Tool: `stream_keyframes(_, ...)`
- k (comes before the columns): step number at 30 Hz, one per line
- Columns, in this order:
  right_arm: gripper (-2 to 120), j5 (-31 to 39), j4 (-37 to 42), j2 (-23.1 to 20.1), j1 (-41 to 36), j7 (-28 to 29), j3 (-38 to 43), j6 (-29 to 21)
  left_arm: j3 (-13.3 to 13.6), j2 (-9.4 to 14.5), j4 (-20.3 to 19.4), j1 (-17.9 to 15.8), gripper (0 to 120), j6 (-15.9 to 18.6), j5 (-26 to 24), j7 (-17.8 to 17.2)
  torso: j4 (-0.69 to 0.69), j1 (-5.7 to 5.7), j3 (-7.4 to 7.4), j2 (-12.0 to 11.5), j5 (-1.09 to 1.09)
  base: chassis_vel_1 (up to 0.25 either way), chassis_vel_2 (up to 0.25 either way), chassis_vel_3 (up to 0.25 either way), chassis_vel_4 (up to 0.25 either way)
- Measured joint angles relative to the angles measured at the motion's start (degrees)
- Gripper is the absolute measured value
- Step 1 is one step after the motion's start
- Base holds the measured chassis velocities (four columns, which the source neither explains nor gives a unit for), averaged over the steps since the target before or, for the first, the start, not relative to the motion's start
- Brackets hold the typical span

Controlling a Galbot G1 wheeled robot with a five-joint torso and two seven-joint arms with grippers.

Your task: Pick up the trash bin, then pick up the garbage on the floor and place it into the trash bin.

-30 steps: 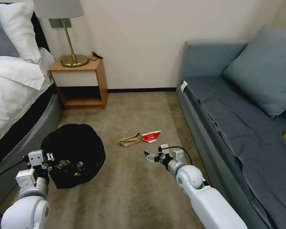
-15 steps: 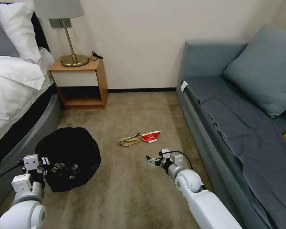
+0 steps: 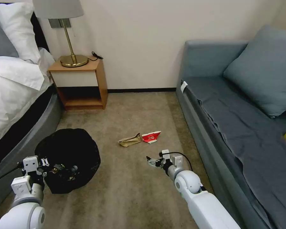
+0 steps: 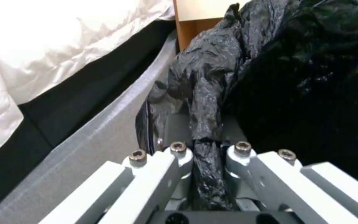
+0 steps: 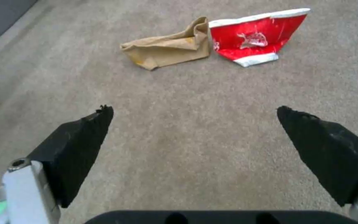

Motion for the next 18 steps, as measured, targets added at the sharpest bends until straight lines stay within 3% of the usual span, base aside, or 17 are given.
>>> stream_keyframes(18, 100, -0.1, -1.18, 0.14, 0.61, -0.05, -0.52, 0.34, 0.06, 0.02, 0.83, -0.52, 4, -0.09, 0.09, 0.01, 0.0, 0.01, 0.0, 0.0, 0.0, -0.062, 0.059, 0.064, -0.064)
